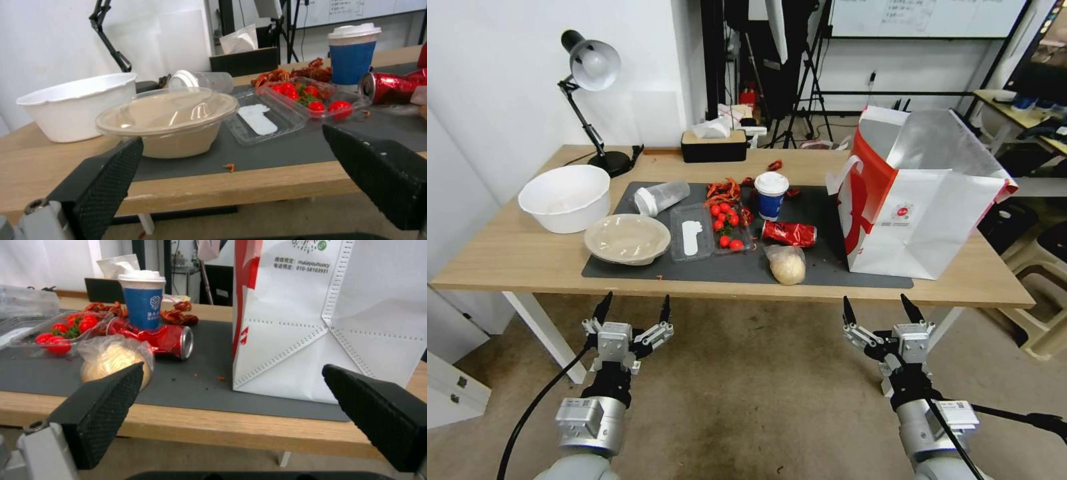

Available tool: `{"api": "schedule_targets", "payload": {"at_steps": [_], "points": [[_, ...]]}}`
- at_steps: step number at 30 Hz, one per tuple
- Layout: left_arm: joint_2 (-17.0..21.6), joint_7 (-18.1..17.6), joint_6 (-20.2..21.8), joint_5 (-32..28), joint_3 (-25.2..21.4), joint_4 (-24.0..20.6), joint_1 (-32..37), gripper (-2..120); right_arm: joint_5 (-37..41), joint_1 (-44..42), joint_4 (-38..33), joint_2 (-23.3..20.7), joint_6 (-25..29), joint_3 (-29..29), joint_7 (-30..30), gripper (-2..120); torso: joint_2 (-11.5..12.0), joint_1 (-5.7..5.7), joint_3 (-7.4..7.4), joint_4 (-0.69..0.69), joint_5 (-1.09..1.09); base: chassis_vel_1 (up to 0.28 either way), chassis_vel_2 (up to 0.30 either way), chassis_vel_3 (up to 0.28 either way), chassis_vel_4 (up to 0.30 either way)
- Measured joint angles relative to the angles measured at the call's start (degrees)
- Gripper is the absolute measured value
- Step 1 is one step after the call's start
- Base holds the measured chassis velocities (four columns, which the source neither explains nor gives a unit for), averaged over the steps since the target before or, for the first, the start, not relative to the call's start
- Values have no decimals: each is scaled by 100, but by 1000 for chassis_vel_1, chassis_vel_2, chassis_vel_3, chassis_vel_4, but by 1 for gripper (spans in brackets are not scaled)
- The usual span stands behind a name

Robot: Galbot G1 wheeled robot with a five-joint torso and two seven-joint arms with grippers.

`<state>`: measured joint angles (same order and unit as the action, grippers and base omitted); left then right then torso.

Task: Pick up the trash from the table and place it into the takeout bag.

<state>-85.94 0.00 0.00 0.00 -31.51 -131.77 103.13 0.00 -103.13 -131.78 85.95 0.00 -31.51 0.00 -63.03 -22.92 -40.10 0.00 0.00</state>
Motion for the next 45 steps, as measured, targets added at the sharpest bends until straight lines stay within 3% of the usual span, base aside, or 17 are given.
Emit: {"api": "schedule_targets", "payload": {"at_steps": [25,26,28,29,31,39,45], "points": [[-31,0,64,-40,40,-1,-58,100,113,128,-2,-40,-145,-21,52,100,0,0,0,-3,0,0,0,0,0],[-123,-23,243,-155,141,-2,-201,100,280,347,-16,-110,-382,-106,146,100,0,1,0,3,4,0,0,0,0],[-388,-72,722,-468,468,-22,-630,100,615,767,-46,-240,-833,-237,322,100,0,1,0,0,-1,0,0,0,0],[-388,-72,722,-468,468,-22,-630,100,615,767,-46,-240,-833,-237,322,100,0,1,0,0,-1,0,0,0,0],[-545,-63,923,-661,611,-61,-857,100,1060,1285,-73,-417,-1345,-396,532,100,2,-4,-2,-1,3,0,0,0,0],[-555,-47,811,-670,535,-61,-806,100,1645,1514,172,-698,-1031,-36,426,100,2,0,-1,0,0,0,0,0,0],[-560,-23,672,-652,435,-61,-741,100,1990,1836,539,-1160,-874,545,316,100,2,0,0,0,-1,0,0,0,0]]}}
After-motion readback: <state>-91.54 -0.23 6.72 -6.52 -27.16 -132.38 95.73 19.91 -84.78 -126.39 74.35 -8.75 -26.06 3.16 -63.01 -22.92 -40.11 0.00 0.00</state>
